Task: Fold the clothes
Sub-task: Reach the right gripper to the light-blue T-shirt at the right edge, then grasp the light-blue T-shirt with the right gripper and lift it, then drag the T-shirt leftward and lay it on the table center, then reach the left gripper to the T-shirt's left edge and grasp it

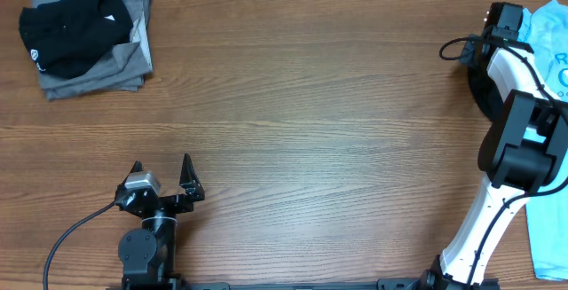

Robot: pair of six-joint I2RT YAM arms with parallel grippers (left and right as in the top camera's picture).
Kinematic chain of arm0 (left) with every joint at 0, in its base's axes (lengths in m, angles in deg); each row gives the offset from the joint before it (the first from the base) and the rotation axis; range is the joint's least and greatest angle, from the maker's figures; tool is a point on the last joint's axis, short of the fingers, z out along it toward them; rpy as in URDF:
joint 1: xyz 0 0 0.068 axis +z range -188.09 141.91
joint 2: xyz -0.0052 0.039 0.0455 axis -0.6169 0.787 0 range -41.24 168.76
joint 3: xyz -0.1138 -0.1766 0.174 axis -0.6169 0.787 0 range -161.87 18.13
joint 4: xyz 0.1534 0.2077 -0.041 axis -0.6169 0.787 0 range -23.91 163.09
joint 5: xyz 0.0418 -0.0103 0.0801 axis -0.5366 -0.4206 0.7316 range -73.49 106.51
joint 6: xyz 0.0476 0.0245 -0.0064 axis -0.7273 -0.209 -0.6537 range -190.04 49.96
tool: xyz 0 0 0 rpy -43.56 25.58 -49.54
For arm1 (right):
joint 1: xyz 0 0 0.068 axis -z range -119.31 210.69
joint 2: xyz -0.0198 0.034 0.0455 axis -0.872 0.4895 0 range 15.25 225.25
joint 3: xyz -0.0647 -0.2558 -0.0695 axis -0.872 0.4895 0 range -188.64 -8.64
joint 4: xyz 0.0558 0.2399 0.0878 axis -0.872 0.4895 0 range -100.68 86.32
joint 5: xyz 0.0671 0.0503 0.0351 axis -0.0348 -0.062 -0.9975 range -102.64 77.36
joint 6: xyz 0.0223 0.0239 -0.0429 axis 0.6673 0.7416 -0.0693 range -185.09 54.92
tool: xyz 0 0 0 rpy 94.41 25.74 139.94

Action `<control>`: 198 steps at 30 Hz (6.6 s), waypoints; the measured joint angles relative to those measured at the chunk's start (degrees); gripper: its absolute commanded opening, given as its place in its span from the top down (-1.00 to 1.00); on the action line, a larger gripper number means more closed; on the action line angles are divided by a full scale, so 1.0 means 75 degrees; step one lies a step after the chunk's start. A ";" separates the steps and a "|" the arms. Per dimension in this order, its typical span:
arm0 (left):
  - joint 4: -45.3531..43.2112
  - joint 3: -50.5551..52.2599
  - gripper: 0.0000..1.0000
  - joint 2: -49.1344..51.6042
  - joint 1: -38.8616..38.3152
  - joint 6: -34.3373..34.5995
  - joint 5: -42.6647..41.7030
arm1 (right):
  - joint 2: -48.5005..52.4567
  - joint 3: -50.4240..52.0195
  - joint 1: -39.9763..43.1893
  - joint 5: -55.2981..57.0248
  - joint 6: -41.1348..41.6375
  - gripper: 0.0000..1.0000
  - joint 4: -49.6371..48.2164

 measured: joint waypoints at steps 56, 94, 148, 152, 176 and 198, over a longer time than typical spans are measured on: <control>-0.0003 0.0000 -1.00 0.0000 0.0000 0.0000 0.0000 | -0.6522 -0.0192 -0.6452 -0.0764 0.1545 0.92 -0.0423; 0.0000 0.0000 -1.00 0.0000 0.0000 0.0000 0.0000 | -0.4427 -0.0055 -0.7979 -0.4683 0.2194 -0.65 0.2731; 0.1341 -0.2157 -1.00 0.0484 0.0000 0.1609 -0.3937 | -0.4709 -0.0041 -0.4797 -0.2264 0.2168 -1.00 0.7169; 0.3072 -0.4036 -1.00 0.1708 0.0000 0.1107 -0.3579 | -0.4709 -0.0038 -0.4794 -0.2168 0.2171 -1.00 0.7189; 0.8635 -0.8603 -1.00 0.6184 -0.3200 0.1821 0.0580 | -0.4709 -0.0023 -0.4135 -0.2133 0.2171 -1.00 0.7090; 0.9110 -0.8609 -0.75 1.0538 -0.3652 0.3284 0.0181 | -0.4709 -0.0017 -0.3631 -0.1810 0.2917 -1.00 0.7659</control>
